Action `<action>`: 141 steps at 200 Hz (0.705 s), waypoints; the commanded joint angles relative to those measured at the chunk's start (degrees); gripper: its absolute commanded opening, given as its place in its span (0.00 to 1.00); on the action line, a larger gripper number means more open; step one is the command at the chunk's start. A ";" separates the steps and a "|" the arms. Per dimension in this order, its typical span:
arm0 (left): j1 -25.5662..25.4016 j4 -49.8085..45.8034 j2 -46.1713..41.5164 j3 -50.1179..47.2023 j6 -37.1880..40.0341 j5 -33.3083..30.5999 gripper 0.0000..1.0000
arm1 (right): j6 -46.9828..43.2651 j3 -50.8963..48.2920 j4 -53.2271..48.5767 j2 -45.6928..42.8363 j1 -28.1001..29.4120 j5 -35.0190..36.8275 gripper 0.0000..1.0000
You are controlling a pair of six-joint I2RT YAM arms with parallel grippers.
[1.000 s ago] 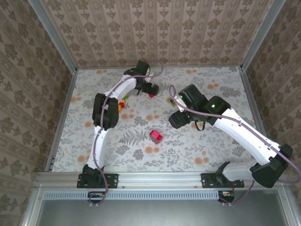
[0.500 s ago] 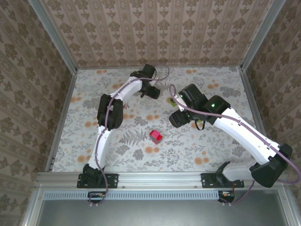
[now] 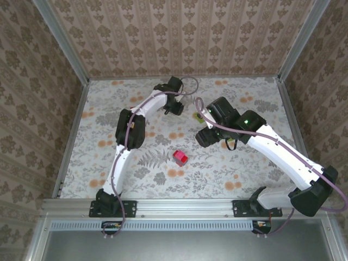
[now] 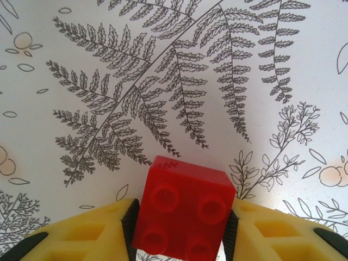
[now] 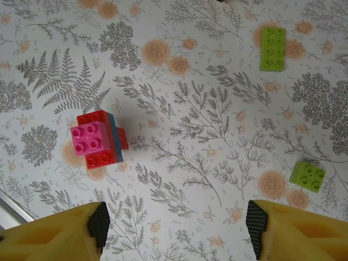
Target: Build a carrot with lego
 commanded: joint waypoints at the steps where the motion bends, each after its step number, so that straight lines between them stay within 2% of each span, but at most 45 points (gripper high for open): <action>1: -0.40 -1.92 0.96 1.45 0.75 0.42 0.41 | 1.19 -0.35 0.88 -0.75 -0.39 1.49 0.70; 47: -1.70 -1.96 -2.09 -2.12 1.52 1.42 0.33 | 3.82 -1.33 2.26 -4.82 -4.43 7.14 0.67; 92: -3.62 2.15 -12.39 -14.63 0.88 3.22 0.31 | 4.67 -3.03 2.76 -5.88 -7.96 7.13 0.66; 119: -6.91 3.98 -18.41 -21.25 -0.07 4.00 0.31 | 4.92 -2.98 2.59 -4.14 -8.14 8.00 0.66; 141: -10.69 4.21 -20.61 -22.82 -0.36 4.75 0.31 | 5.27 -3.01 2.44 -3.22 -8.30 9.44 0.65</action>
